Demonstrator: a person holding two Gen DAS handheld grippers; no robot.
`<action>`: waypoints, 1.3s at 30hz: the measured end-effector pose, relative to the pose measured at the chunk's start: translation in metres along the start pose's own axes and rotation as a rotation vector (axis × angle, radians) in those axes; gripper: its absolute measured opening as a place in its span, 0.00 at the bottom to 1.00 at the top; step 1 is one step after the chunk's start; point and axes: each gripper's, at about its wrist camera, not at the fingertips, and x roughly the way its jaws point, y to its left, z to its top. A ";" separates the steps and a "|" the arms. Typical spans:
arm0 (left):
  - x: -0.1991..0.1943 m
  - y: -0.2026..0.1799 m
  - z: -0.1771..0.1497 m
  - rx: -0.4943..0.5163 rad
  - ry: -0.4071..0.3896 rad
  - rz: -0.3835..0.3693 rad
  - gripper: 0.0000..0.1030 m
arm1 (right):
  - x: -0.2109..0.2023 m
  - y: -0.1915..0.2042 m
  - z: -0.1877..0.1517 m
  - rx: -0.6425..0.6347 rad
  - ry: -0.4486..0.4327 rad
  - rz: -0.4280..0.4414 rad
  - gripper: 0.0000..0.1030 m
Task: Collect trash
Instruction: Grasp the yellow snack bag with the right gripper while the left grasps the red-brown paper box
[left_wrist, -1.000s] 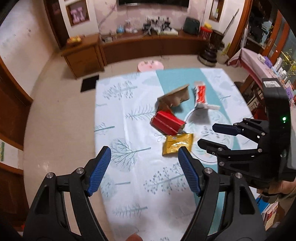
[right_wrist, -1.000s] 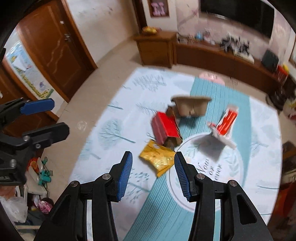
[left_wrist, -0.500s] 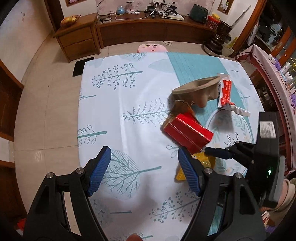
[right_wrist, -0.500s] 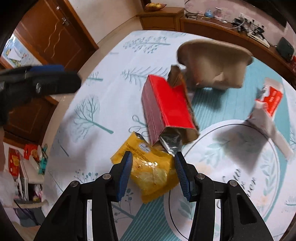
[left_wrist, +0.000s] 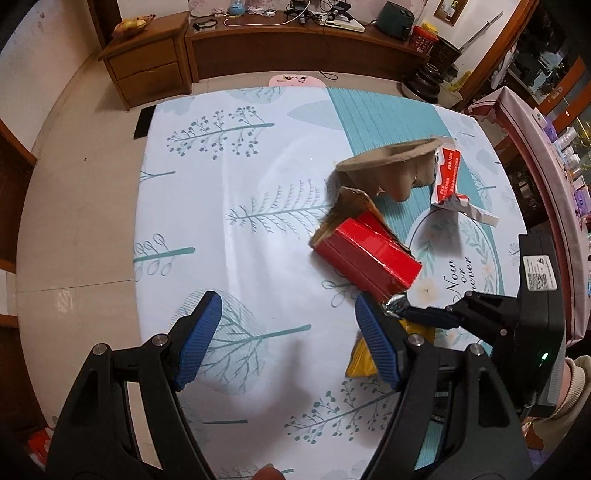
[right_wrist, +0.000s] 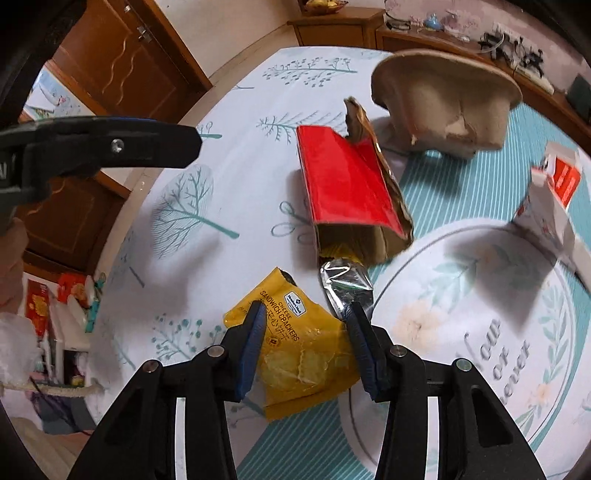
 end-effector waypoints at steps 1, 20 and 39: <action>0.000 -0.001 0.000 0.002 0.001 -0.002 0.70 | 0.000 -0.003 0.000 0.019 0.004 0.022 0.45; 0.013 -0.018 0.004 -0.029 0.029 -0.066 0.70 | 0.006 0.016 -0.026 -0.113 0.012 -0.059 0.11; 0.079 -0.044 0.036 -0.294 0.047 -0.007 0.69 | -0.039 -0.059 -0.041 0.315 -0.179 -0.082 0.08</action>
